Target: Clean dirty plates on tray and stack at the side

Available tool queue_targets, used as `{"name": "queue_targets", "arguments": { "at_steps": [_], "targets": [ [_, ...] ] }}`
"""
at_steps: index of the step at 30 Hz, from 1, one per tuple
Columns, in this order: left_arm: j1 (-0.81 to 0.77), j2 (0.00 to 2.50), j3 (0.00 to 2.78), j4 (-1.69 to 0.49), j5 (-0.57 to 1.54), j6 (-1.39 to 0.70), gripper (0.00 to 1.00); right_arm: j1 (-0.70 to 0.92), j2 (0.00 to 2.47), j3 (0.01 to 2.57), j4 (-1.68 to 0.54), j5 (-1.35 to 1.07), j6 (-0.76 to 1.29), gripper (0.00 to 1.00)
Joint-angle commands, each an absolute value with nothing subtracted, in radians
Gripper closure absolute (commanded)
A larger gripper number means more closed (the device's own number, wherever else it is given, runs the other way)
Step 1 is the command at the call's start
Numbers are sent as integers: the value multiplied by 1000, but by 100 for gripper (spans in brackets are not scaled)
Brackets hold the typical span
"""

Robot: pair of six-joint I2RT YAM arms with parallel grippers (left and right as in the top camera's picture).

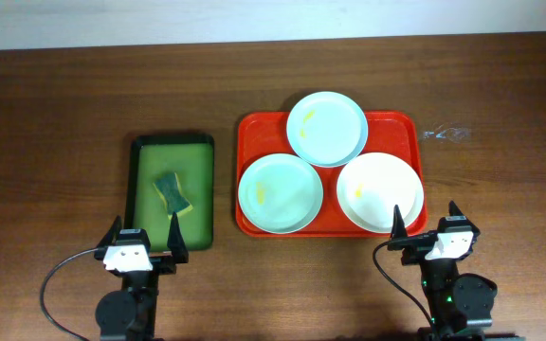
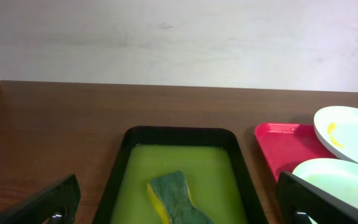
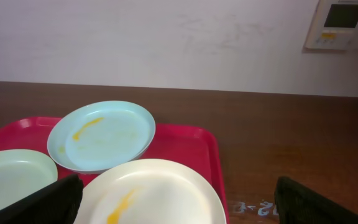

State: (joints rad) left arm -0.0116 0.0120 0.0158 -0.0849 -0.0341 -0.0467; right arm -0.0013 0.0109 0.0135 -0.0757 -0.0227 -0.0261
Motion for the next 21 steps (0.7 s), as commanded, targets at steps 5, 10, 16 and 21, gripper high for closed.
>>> {"name": "queue_targets", "arguments": {
  "at_steps": [5,10,16,21],
  "targets": [
    [-7,6,9,-81,-49,-56,1,-8,6,6,-79,-14,-19,2],
    [-7,6,9,-81,-49,-56,1,-8,6,6,-79,-14,-19,2],
    [-7,6,9,-70,-47,-57,1,-8,6,6,-79,-14,-19,2],
    [-8,6,9,116,756,-376,1,-8,6,6,-78,-14,-19,2]
  ]
}}
